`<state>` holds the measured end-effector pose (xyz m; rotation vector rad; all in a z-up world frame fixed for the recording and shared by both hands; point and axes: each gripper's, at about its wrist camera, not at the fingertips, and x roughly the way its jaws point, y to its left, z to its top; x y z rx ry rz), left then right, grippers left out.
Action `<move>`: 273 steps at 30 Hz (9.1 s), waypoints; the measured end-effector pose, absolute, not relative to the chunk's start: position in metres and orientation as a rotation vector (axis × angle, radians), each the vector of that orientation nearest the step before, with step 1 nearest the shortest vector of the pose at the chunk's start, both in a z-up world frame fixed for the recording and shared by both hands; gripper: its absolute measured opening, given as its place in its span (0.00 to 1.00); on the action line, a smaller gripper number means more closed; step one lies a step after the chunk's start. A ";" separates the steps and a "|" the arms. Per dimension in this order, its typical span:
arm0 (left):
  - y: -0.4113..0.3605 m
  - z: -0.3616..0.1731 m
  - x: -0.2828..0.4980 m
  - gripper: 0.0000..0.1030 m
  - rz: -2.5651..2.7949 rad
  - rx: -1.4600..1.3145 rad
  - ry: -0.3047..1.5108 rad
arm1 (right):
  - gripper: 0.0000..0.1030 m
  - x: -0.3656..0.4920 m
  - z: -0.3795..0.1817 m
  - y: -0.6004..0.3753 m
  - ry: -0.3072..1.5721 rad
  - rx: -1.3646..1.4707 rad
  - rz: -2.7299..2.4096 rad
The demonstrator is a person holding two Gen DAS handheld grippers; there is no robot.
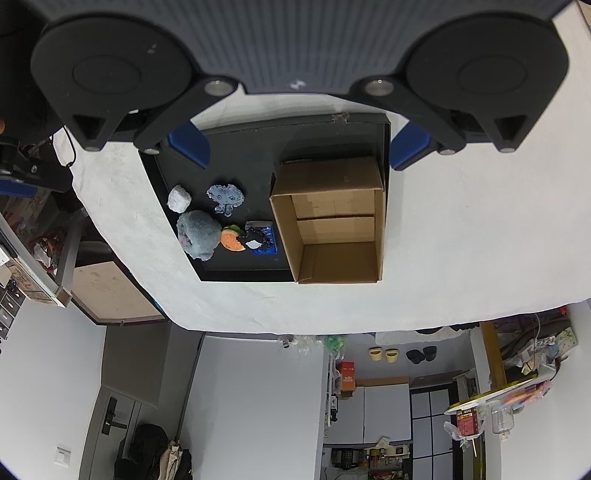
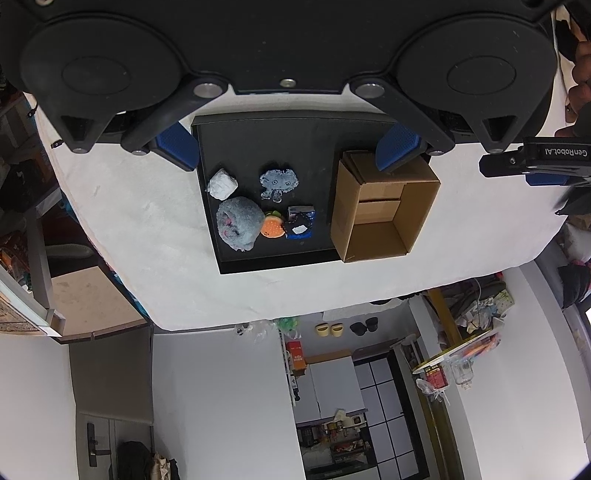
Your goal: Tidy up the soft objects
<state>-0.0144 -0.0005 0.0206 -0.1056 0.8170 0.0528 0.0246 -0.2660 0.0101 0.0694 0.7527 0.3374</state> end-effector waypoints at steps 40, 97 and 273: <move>-0.001 0.015 -0.005 1.00 0.052 -0.099 0.815 | 1.00 0.028 0.005 -0.263 0.751 0.074 0.344; 0.082 -0.087 0.145 0.45 0.314 -0.216 0.942 | 0.87 0.260 -0.117 -0.251 0.994 0.130 0.303; 0.031 -0.087 0.173 0.81 0.439 -0.066 0.972 | 0.41 0.228 -0.206 -0.287 0.984 0.287 0.047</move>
